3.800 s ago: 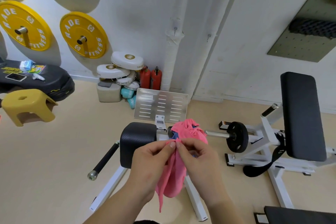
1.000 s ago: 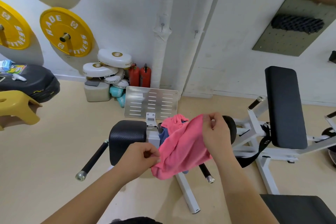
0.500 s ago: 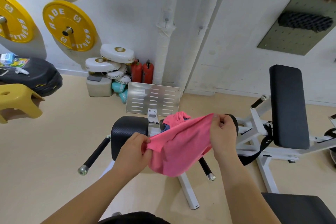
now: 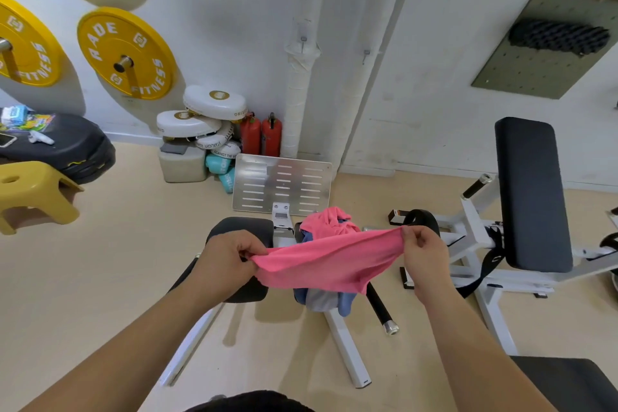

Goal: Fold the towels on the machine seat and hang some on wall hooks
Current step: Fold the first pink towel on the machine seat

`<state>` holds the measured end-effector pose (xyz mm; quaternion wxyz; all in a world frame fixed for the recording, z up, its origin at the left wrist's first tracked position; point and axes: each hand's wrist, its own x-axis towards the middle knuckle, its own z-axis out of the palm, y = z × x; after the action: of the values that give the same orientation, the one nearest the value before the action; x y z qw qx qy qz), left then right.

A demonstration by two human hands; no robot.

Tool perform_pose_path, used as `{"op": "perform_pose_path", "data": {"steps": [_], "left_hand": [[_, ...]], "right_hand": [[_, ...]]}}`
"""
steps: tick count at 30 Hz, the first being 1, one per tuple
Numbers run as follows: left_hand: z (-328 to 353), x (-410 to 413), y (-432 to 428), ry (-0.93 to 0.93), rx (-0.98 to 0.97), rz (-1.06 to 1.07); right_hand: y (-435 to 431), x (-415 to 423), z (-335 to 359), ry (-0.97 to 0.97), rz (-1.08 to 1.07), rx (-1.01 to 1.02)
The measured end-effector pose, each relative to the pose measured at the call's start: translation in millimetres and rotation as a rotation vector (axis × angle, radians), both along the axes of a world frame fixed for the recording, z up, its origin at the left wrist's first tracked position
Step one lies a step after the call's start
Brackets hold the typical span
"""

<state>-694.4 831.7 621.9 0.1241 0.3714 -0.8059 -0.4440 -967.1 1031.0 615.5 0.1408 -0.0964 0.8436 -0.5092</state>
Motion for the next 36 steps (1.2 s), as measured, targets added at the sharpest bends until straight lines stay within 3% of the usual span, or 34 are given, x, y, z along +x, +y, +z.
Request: {"op": "perform_pose_path", "data": {"steps": [10,18,24,29,32,36], "left_hand": [[26.3,-9.1,-10.1,0.132,0.186,0.010],[35.2,-14.9,-9.5,0.037,0.022,0.036],[43.6,-19.0,-6.2,0.024,-0.137,-0.130],[60.8,-18.6,-6.5,0.095,-0.224,-0.193],[66.9,-16.7,-10.9,0.101,-0.270,-0.129],[75.7,-21.3,-15.0,-0.015,-0.323,-0.041]], "right_hand": [[13.9,-6.1,17.4,0.038,0.020,-0.070],[28.9,-15.1,32.0,-0.047,0.111,-0.087],[34.1,-21.7,46.4,-0.112,0.132,-0.168],[33.4,-25.8,65.9,0.025,0.070,-0.163],[32.7,-23.4,77.7,0.126,0.070,-0.179],[25.7,-12.3,85.7,0.168,0.120,-0.188]]}}
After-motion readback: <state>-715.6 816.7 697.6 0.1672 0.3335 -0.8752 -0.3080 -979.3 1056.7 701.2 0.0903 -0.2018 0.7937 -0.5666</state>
